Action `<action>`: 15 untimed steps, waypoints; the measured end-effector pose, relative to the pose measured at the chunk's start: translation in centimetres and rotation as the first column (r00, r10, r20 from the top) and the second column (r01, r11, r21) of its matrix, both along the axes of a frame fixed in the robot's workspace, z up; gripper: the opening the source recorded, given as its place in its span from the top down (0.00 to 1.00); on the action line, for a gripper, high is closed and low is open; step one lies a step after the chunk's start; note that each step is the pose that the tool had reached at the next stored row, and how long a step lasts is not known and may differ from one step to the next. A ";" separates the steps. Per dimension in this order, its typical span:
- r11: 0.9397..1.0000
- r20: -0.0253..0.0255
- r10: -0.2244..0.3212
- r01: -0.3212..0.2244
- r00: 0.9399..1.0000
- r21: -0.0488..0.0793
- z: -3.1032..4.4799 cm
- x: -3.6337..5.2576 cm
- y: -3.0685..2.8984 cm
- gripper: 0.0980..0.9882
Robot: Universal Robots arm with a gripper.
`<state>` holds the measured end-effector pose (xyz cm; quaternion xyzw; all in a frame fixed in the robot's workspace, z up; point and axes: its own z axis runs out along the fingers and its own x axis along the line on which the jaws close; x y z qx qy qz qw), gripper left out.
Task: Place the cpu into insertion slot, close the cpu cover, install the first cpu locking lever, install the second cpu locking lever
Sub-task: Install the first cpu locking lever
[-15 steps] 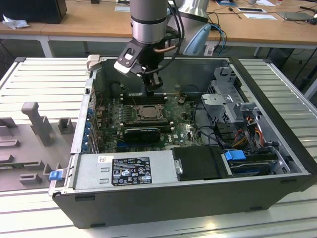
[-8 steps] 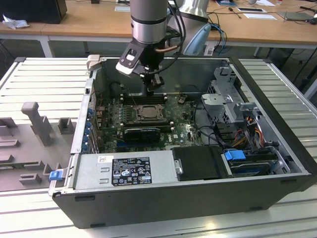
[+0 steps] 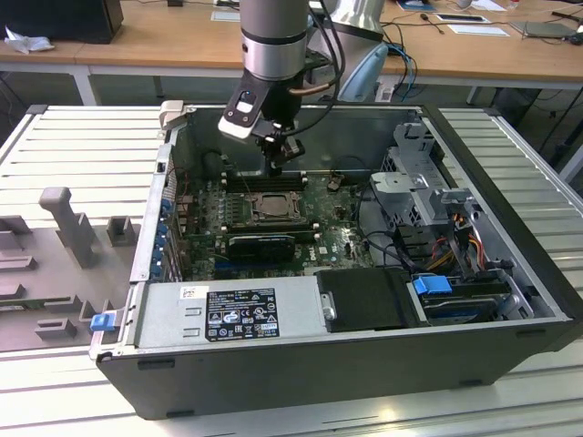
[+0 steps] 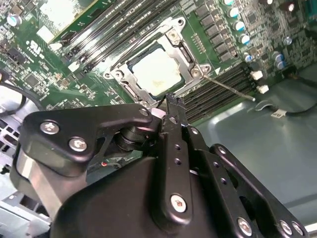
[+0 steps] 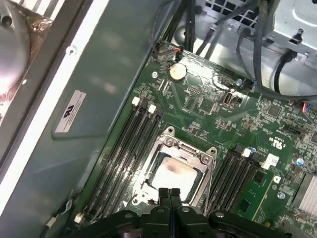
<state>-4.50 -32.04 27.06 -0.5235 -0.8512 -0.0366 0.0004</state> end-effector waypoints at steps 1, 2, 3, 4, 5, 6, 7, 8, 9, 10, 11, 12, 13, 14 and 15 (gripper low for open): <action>0.999 0.000 0.037 -0.037 0.999 -0.002 0.00 0.00 0.00 0.99; 0.996 0.000 0.095 -0.095 0.996 -0.003 0.00 0.00 0.01 0.99; 0.989 0.000 0.146 -0.146 0.989 -0.003 0.00 0.00 0.00 0.99; 0.985 0.000 0.172 -0.172 0.985 -0.003 0.00 0.00 0.00 0.99; 0.977 0.000 0.215 -0.215 0.977 -0.003 0.00 0.00 0.00 0.99; 0.972 0.000 0.237 -0.237 0.972 -0.003 0.00 0.00 0.00 0.99; 0.967 0.000 0.255 -0.255 0.967 -0.003 0.00 0.00 0.00 0.99; 0.963 0.000 0.269 -0.269 0.963 -0.003 0.00 0.00 0.00 0.99; 0.957 0.000 0.290 -0.290 0.957 -0.003 0.00 0.00 0.00 0.99; 0.952 0.000 0.306 -0.306 0.952 -0.003 0.00 0.00 0.00 0.99; 0.948 0.000 0.318 -0.318 0.948 -0.003 0.00 0.00 0.00 0.99; 0.938 0.000 0.346 -0.346 0.938 -0.003 0.00 0.00 0.00 0.99; 0.928 0.000 0.372 -0.372 0.928 -0.003 0.00 0.00 0.00 0.99; 0.919 0.000 0.393 -0.393 0.919 -0.003 0.00 0.00 0.00 0.99; 0.900 0.000 0.436 -0.436 0.900 -0.003 0.00 0.00 0.00 0.99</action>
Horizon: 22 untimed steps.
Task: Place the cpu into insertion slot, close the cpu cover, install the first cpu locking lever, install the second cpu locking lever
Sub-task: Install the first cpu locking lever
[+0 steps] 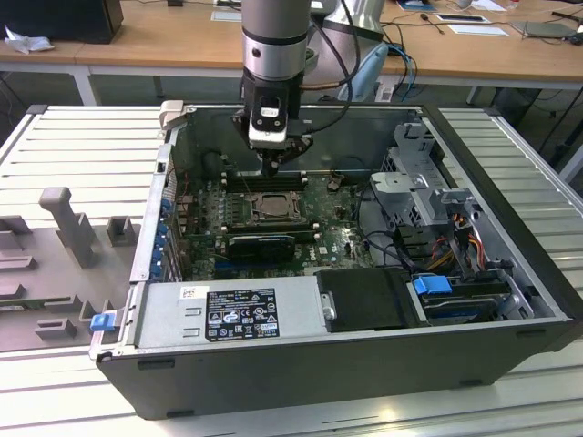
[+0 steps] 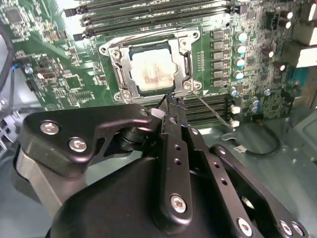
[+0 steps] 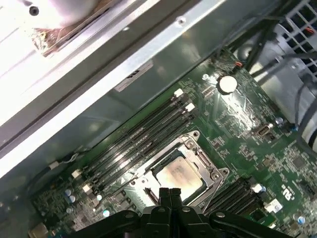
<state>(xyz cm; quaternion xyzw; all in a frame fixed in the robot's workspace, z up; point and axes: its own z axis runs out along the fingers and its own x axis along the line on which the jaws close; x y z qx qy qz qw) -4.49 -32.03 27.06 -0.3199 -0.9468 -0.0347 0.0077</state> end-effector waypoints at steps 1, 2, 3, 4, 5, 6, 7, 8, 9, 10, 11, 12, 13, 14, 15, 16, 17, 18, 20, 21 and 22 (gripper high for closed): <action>1.000 0.000 0.022 -0.022 1.000 0.000 0.00 0.00 0.00 0.99; 0.999 0.000 0.037 -0.037 0.999 0.000 0.00 0.00 0.00 0.99; 0.998 0.000 0.062 -0.062 0.998 0.000 0.00 0.00 0.00 0.99; 0.997 0.000 0.075 -0.075 0.997 0.000 0.00 0.00 0.00 0.99; 0.996 0.000 0.092 -0.092 0.996 0.000 0.00 0.00 0.00 0.99; 0.993 0.000 0.118 -0.118 0.993 0.000 0.00 0.00 0.00 0.99; 0.988 0.000 0.155 -0.155 0.988 0.000 0.00 0.00 0.00 0.99; 0.984 0.000 0.181 -0.181 0.984 0.000 0.00 0.00 0.00 0.99; 0.980 0.000 0.198 -0.198 0.980 0.000 0.00 0.00 0.00 0.99; 0.975 0.000 0.220 -0.220 0.975 0.000 0.00 0.00 0.00 0.99; 0.969 0.000 0.247 -0.247 0.969 0.000 -0.01 0.00 0.00 0.99; 0.966 0.000 0.257 -0.257 0.966 0.000 -0.01 0.00 0.00 0.99; 0.964 0.000 0.267 -0.267 0.964 0.000 -0.01 0.00 0.00 0.99; 0.958 0.000 0.285 -0.285 0.958 0.000 -0.01 0.00 0.00 0.99; 0.953 0.000 0.302 -0.302 0.953 0.000 -0.01 0.00 0.00 0.99; 0.945 0.000 0.326 -0.326 0.945 0.000 -0.01 0.00 0.00 0.99; 0.940 0.000 0.342 -0.342 0.940 0.000 -0.01 0.00 0.00 0.99; 0.926 0.000 0.378 -0.378 0.926 0.000 -0.01 0.00 0.00 0.99; 0.894 0.000 0.447 -0.447 0.894 0.000 -0.02 0.00 0.00 0.99; 0.887 0.000 0.462 -0.462 0.887 0.000 -0.02 0.00 0.00 0.99; 0.876 0.000 0.482 -0.482 0.876 0.000 -0.02 0.00 0.00 0.99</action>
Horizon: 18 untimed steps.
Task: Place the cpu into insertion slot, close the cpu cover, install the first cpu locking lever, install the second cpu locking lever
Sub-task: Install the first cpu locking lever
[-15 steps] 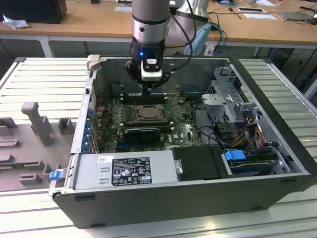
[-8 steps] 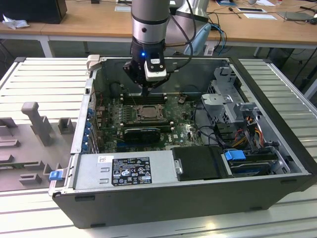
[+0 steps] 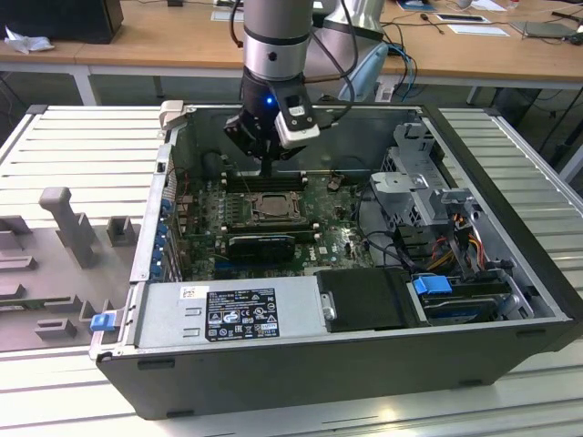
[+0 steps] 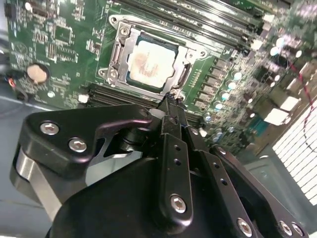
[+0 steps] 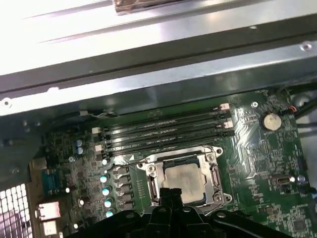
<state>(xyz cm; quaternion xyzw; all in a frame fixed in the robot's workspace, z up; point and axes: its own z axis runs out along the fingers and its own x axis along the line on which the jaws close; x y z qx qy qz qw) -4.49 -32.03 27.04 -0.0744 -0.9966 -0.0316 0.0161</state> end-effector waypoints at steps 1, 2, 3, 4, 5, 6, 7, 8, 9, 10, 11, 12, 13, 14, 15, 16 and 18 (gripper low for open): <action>1.000 0.000 0.020 -0.020 1.000 0.000 0.00 0.00 0.00 0.99; 0.998 0.000 0.060 -0.060 0.998 0.000 -0.01 0.00 0.00 0.99; 0.995 0.000 0.098 -0.098 0.995 0.000 -0.02 0.00 0.00 0.99; 0.991 0.000 0.132 -0.132 0.991 0.000 -0.02 0.00 0.00 0.99; 0.985 0.000 0.173 -0.173 0.985 0.000 -0.02 0.00 0.00 0.99; 0.979 0.000 0.204 -0.204 0.979 0.000 -0.02 0.00 0.00 0.99; 0.970 0.000 0.242 -0.242 0.970 0.000 -0.03 0.00 0.00 0.99; 0.959 0.000 0.283 -0.283 0.959 0.000 -0.03 -0.01 -0.01 0.99; 0.955 0.000 0.296 -0.296 0.955 0.000 -0.04 -0.02 0.00 0.99; 0.954 0.000 0.301 -0.301 0.954 0.001 -0.04 -0.33 -0.04 0.99; 0.954 0.001 0.301 -0.301 0.954 0.001 -0.04 -0.60 -0.05 0.99; 0.954 0.004 0.301 -0.301 0.954 0.000 -0.05 -0.89 -0.06 0.99; 0.954 0.006 0.300 -0.300 0.954 -0.001 -0.06 -1.01 -0.06 0.99; 0.954 0.009 0.300 -0.300 0.954 -0.001 -0.08 -1.08 -0.06 0.99; 0.954 0.012 0.298 -0.298 0.954 -0.003 -0.10 -1.14 -0.06 0.99; 0.955 0.013 0.295 -0.295 0.955 -0.003 -0.11 -1.14 -0.06 0.99; 0.960 0.014 0.279 -0.278 0.960 -0.003 -0.15 -1.15 -0.05 0.99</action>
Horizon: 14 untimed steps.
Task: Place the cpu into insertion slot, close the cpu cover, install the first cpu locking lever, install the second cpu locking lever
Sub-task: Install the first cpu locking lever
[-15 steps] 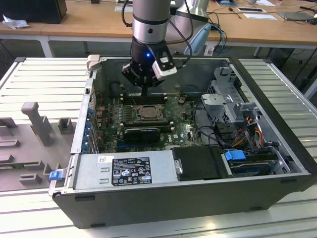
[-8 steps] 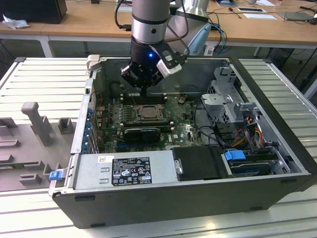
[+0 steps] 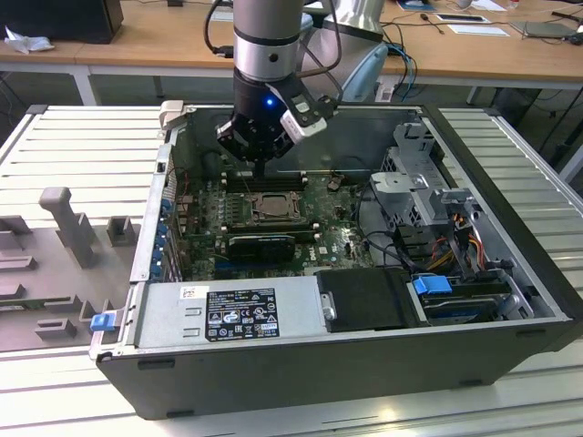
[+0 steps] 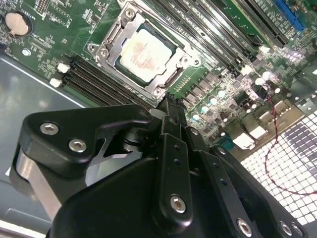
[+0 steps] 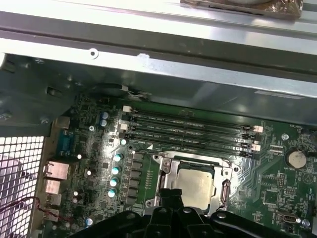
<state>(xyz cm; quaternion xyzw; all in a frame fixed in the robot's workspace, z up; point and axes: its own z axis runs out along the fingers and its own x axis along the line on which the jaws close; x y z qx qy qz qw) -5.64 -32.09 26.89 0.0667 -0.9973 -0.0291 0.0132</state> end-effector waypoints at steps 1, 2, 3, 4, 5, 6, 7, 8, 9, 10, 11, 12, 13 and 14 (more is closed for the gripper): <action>1.000 0.000 -0.008 0.008 1.000 0.000 -0.01 0.00 0.01 0.99; 1.000 0.000 -0.018 0.018 1.000 0.000 -0.03 0.00 0.01 0.99; 1.000 0.001 -0.029 0.029 1.000 0.000 -0.05 0.00 0.02 0.99; 0.999 0.001 -0.040 0.040 0.999 0.000 -0.06 0.00 0.02 0.99; 0.999 0.001 -0.051 0.051 0.999 0.000 -0.08 0.00 0.03 0.99; 0.998 0.002 -0.063 0.063 0.998 0.000 -0.08 0.00 0.06 0.99; 0.997 0.002 -0.071 0.071 0.997 0.000 -0.09 0.00 0.07 0.99; 0.997 0.003 -0.079 0.079 0.997 0.000 -0.09 0.00 0.07 0.99; 0.996 0.003 -0.087 0.087 0.996 0.000 -0.09 0.00 0.08 0.99; 0.995 0.003 -0.096 0.096 0.995 0.000 -0.09 0.00 0.09 0.99; 0.995 0.003 -0.104 0.104 0.995 0.000 -0.10 0.00 0.09 0.99; 0.994 0.003 -0.112 0.112 0.994 0.000 -0.10 0.00 0.10 0.99; 0.992 0.003 -0.122 0.122 0.992 0.000 -0.11 0.00 0.11 0.99; 0.991 0.003 -0.131 0.131 0.991 0.000 -0.11 0.00 0.11 0.99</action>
